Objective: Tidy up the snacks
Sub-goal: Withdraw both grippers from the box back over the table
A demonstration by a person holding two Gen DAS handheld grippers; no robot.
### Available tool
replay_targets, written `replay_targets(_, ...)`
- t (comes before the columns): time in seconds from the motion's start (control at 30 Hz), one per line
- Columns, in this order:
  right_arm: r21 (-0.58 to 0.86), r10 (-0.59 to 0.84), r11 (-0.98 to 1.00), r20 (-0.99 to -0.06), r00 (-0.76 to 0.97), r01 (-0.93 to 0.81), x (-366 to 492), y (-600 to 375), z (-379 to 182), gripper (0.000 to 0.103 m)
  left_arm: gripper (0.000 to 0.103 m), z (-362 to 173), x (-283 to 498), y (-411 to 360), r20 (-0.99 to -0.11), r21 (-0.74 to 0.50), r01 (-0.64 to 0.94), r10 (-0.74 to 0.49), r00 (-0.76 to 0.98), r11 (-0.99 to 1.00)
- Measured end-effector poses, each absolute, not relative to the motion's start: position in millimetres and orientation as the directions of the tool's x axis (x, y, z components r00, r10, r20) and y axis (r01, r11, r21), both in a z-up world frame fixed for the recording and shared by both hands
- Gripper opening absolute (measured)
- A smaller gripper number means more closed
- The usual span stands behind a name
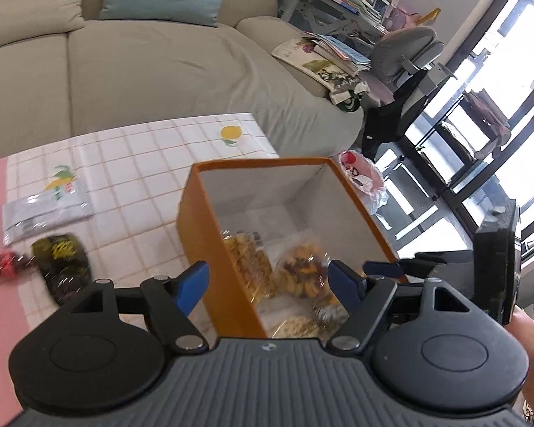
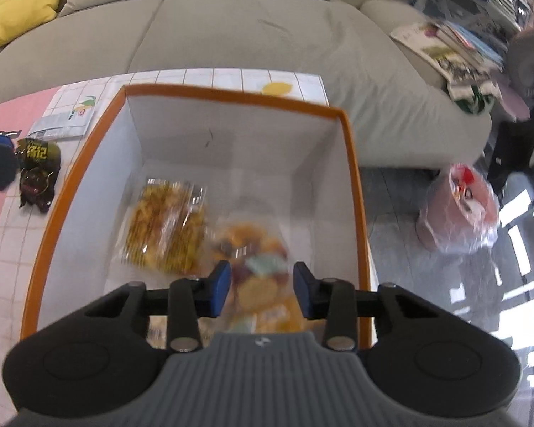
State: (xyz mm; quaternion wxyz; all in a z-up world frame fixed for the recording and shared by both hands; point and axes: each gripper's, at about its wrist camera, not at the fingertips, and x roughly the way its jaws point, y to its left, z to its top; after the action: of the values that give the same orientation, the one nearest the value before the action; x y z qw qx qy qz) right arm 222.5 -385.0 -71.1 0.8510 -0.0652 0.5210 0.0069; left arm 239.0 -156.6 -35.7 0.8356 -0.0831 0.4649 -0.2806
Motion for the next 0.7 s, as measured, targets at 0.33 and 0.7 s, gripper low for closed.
replay_targets(0.33,0.009,0.024,0.999,-0.912,0.409,-0.038,180.5,-385.1,-78.7,0.011,0.089,-36.8,197.1,-113.9,-0.753,-0.372,0.322,-0.486,0.444,0.871)
replay_targets(0.7,-0.028,0.016,0.995,-0.902,0.431,-0.096,152.9,-345.3,-63.4,0.026,0.089,-50.8,154.8,-45.1,-0.786,-0.347,0.23,-0.416,0.458,0.909)
